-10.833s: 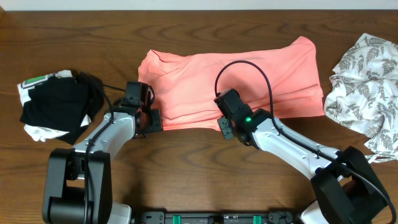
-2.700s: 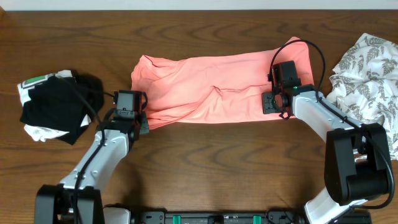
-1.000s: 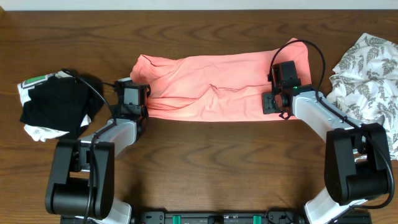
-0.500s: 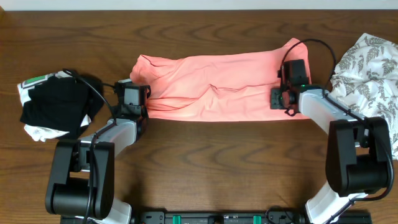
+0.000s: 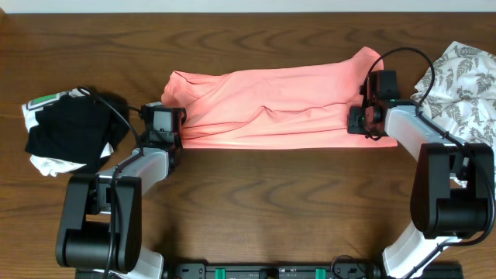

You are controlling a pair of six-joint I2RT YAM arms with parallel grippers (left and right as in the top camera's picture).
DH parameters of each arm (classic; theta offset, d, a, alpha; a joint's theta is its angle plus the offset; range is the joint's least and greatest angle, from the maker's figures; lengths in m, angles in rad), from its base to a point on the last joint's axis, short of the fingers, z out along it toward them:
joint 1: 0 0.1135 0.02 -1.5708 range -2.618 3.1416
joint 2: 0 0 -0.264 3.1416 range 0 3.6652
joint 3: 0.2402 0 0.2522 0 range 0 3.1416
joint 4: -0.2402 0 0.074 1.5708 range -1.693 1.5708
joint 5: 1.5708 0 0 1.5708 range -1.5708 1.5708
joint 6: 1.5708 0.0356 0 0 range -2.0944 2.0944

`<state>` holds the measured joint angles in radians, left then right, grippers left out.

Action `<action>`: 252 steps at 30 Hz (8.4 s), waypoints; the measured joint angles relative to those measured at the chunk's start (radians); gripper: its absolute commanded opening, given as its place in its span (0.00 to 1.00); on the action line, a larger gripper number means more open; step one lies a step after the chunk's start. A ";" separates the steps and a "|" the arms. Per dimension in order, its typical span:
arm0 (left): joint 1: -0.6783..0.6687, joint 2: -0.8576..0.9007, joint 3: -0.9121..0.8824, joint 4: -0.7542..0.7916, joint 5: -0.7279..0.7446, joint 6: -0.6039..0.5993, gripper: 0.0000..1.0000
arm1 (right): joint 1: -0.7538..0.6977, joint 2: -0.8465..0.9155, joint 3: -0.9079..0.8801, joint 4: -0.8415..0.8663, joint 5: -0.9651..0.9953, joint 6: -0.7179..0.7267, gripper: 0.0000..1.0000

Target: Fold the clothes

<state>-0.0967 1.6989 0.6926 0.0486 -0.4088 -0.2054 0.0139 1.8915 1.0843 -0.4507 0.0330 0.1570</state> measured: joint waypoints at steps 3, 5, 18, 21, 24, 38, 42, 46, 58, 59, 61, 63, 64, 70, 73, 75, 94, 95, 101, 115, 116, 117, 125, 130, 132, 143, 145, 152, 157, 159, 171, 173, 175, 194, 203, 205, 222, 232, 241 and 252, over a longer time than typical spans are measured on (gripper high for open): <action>0.002 0.000 0.000 0.000 0.002 0.000 0.07 | 0.000 0.000 0.000 -0.002 0.000 0.000 0.45; 0.002 0.000 0.000 0.000 0.002 0.000 0.07 | 0.000 0.000 0.001 -0.006 0.000 0.000 0.45; 0.002 -0.004 0.011 -0.066 0.001 0.000 0.07 | -0.004 -0.020 0.003 -0.115 0.006 -0.005 0.47; 0.002 -0.011 0.021 -0.142 -0.003 0.000 0.07 | -0.006 -0.031 0.000 -0.184 0.004 -0.005 0.48; 0.002 -0.020 0.029 -0.219 -0.001 -0.001 0.08 | -0.006 -0.035 0.000 -0.237 0.003 -0.005 0.49; 0.011 -0.047 0.058 -0.430 0.072 0.000 0.09 | -0.012 -0.039 -0.007 -0.466 -0.012 0.019 0.51; 0.011 -0.049 0.062 -0.463 0.078 0.000 0.09 | -0.013 -0.039 -0.008 -0.470 -0.011 0.019 0.52; 0.011 -0.052 0.065 -0.503 0.085 0.000 0.09 | -0.015 -0.039 -0.008 -0.470 -0.013 0.019 0.53; 0.021 -0.063 0.064 -0.525 0.055 -0.001 0.40 | -0.017 -0.039 -0.009 -0.463 -0.016 0.019 0.52; 0.023 -0.065 0.064 -0.524 0.051 -0.001 0.40 | -0.017 -0.039 -0.010 -0.462 -0.017 0.019 0.52; 0.023 -0.066 0.064 -0.524 0.049 0.000 0.40 | -0.017 -0.040 -0.010 -0.459 -0.017 0.019 0.51; 0.023 -0.068 0.064 -0.524 0.047 0.000 0.40 | -0.017 -0.040 -0.011 -0.457 -0.018 0.019 0.51; 0.023 -0.068 0.064 -0.524 0.047 0.000 0.40 | -0.017 -0.040 -0.011 -0.456 -0.018 0.019 0.51; 0.024 -0.088 0.064 -0.519 0.090 0.001 0.45 | -0.017 -0.040 -0.012 -0.452 -0.019 0.019 0.50; 0.023 -0.118 0.060 -0.519 0.136 0.000 0.48 | -0.017 -0.040 -0.008 -0.455 -0.019 0.019 0.51; 0.022 -0.154 0.054 -0.520 0.154 0.000 0.49 | -0.017 -0.040 -0.004 -0.457 -0.016 0.019 0.51; 0.022 -0.422 0.053 -0.472 0.193 0.000 0.64 | -0.006 -0.304 0.084 -0.468 -0.025 -0.009 0.64; 0.022 -0.424 0.053 -0.468 0.193 0.000 0.64 | -0.005 -0.315 0.084 -0.468 -0.027 -0.010 0.64; 0.022 -0.425 0.053 -0.467 0.193 0.000 0.64 | -0.005 -0.341 0.084 -0.468 -0.038 -0.009 0.64; 0.022 -0.425 0.052 -0.381 0.306 0.061 0.73 | -0.005 -0.341 0.084 -0.415 -0.077 -0.033 0.68; 0.022 -0.425 0.052 -0.366 0.335 0.073 0.73 | -0.005 -0.341 0.084 -0.405 -0.086 -0.041 0.72; 0.021 -0.425 0.053 -0.354 0.370 0.084 0.73 | -0.005 -0.341 0.084 -0.389 -0.099 -0.055 0.73; 0.021 -0.320 0.264 -0.444 0.496 0.142 0.76 | -0.008 -0.341 0.091 -0.211 -0.158 -0.103 0.78; 0.036 -0.170 0.439 -0.471 0.572 0.162 0.76 | -0.051 -0.292 0.235 -0.237 -0.174 -0.109 0.79; 0.058 -0.101 0.490 -0.481 0.620 0.162 0.77 | -0.083 -0.227 0.353 -0.281 -0.175 -0.108 0.81; 0.148 0.138 0.573 -0.507 0.766 0.162 0.77 | -0.190 0.199 0.818 -0.467 -0.199 -0.129 0.86; 0.151 0.164 0.573 -0.489 0.772 0.162 0.77 | -0.200 0.254 0.840 -0.454 -0.211 -0.137 0.86; 0.152 0.194 0.573 -0.460 0.777 0.162 0.77 | -0.203 0.376 0.845 -0.415 -0.241 -0.147 0.84; 0.152 0.209 0.573 -0.459 0.780 0.162 0.77 | -0.203 0.431 0.845 -0.415 -0.252 -0.148 0.81; 0.152 0.224 0.573 -0.459 0.780 0.162 0.77 | -0.203 0.446 0.845 -0.415 -0.256 -0.148 0.79; 0.152 0.237 0.573 -0.456 0.780 0.162 0.77 | -0.201 0.460 0.846 -0.382 -0.261 -0.151 0.73; 0.152 0.237 0.573 -0.456 0.780 0.162 0.77 | -0.200 0.460 0.845 -0.372 -0.261 -0.151 0.72; 0.152 0.237 0.573 -0.455 0.780 0.161 0.77 | -0.200 0.460 0.843 -0.362 -0.261 -0.151 0.71; 0.152 0.237 0.573 -0.455 0.780 0.162 0.77 | -0.193 0.460 0.755 -0.280 -0.259 -0.158 0.28; 0.152 0.237 0.573 -0.455 0.780 0.162 0.77 | -0.193 0.460 0.750 -0.286 -0.257 -0.150 0.16; 0.152 0.237 0.573 -0.455 0.780 0.162 0.77 | -0.193 0.460 0.750 -0.286 -0.257 -0.150 0.15; 0.152 0.237 0.573 -0.426 0.780 0.162 0.77 | -0.193 0.460 0.747 -0.294 -0.257 -0.142 0.01; 0.152 0.237 0.573 -0.396 0.735 0.162 0.77 | -0.193 0.460 0.747 -0.301 -0.257 -0.142 0.01; 0.152 0.307 0.573 -0.369 0.716 0.163 0.61 | -0.193 0.460 0.747 -0.304 -0.257 -0.142 0.01; 0.152 0.324 0.578 -0.359 0.716 0.178 0.21 | -0.193 0.460 0.747 -0.307 -0.253 -0.142 0.01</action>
<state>0.0551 2.0232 1.2705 -0.3107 0.3069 -0.0273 -0.1791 2.3516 1.8313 -0.7578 -0.2203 0.0151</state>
